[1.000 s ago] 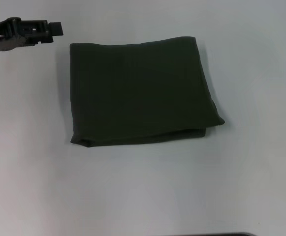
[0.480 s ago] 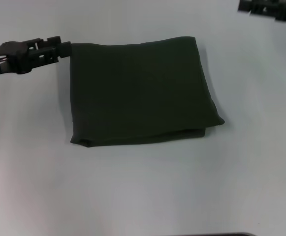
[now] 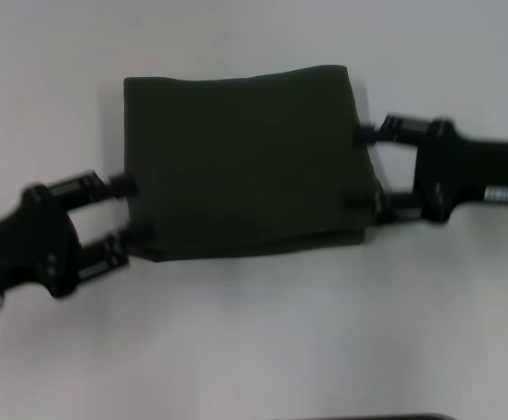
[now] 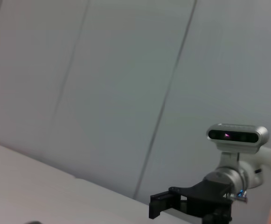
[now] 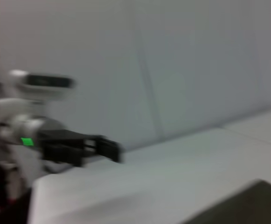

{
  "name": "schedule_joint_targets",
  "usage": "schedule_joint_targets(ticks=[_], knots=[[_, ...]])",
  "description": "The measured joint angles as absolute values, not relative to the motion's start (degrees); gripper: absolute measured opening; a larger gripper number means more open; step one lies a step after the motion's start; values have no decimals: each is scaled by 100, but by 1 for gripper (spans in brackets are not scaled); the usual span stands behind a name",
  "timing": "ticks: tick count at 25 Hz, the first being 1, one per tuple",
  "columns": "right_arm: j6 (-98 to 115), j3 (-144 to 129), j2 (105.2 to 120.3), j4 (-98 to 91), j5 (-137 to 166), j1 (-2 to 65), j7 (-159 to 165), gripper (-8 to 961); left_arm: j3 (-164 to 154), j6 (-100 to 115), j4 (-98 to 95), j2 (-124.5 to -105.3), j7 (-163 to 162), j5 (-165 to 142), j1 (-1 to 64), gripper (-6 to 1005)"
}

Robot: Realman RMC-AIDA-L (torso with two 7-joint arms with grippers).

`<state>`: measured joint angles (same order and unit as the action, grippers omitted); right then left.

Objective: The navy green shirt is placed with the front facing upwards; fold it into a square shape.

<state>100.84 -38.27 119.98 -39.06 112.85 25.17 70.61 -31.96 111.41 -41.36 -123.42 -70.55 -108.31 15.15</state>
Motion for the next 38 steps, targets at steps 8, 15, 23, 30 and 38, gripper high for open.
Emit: schedule_joint_targets(ticks=[8, 15, 23, 30, 38], knots=[[10216, -4074, 11965, -3010, 11785, 2353, 5710, 879, -3839, 11054, -3608, -12330, -6618, -11115, 1381, 583], [10211, -3988, 11970, -2769, 11959, 2188, 5191, 833, -3921, 10932, -3534, -12358, -6117, -11498, 1364, 583], [10253, -3985, 11983, -2606, 11922, 2213, 5093, 836, -3954, 10961, -3443, -12370, -5529, -11565, 1297, 582], [10307, -3986, 11986, -2600, 11919, 2218, 5126, 835, -3955, 10884, -3196, -12364, -5270, -11567, 1341, 582], [10311, -3990, 11986, -2594, 11920, 2220, 5129, 835, -3953, 10884, -3216, -12355, -5276, -11567, 1349, 582]])
